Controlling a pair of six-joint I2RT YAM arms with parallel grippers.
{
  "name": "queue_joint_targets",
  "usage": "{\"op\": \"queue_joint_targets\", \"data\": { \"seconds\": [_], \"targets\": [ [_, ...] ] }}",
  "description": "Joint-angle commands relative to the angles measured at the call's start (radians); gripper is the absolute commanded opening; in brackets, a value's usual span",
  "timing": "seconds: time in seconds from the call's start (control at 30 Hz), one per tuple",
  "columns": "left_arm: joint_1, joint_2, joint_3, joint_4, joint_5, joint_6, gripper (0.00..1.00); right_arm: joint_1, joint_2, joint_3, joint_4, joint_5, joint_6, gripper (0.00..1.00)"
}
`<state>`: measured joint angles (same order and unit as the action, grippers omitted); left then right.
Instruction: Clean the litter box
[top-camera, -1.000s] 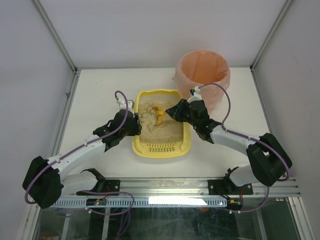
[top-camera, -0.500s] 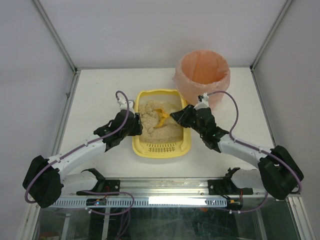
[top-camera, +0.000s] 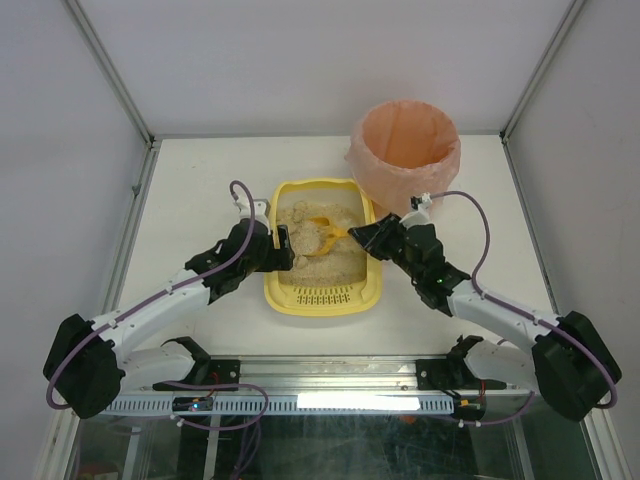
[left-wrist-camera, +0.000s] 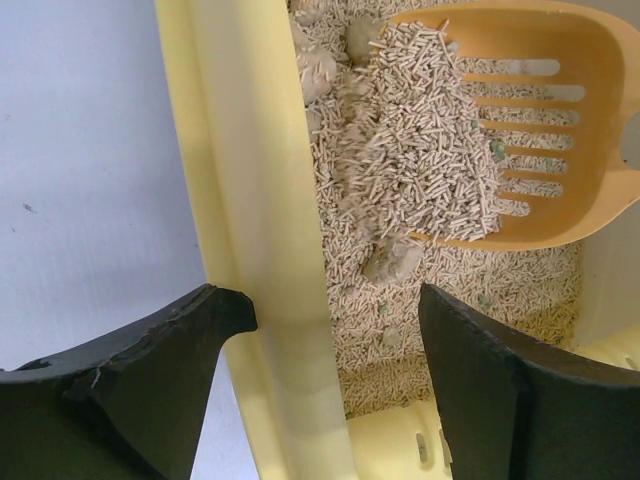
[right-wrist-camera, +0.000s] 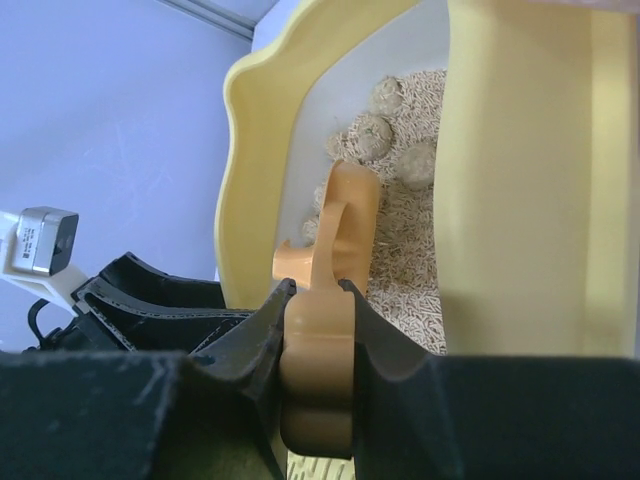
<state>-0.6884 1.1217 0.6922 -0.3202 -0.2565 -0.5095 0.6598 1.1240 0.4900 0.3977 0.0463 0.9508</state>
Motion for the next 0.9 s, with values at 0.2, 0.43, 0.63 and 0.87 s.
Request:
{"op": "queue_joint_targets", "data": {
  "seconds": [0.2,0.43,0.63,0.87],
  "targets": [
    [0.008,-0.09,0.094,-0.015,0.021,-0.009,0.86,-0.035,-0.214,-0.079,0.095,0.001,0.039,0.0],
    [0.052,-0.169,0.162,-0.062,0.024,0.06,0.98,-0.067,-0.387,-0.226,0.165,0.01,0.172,0.0],
    [0.092,-0.182,0.183,-0.082,0.055,0.113,0.99,-0.089,-0.384,-0.308,0.339,-0.065,0.242,0.0],
    [0.116,-0.195,0.157,-0.077,0.071,0.103,0.99,-0.111,-0.386,-0.331,0.39,-0.102,0.283,0.0]
  ]
}}
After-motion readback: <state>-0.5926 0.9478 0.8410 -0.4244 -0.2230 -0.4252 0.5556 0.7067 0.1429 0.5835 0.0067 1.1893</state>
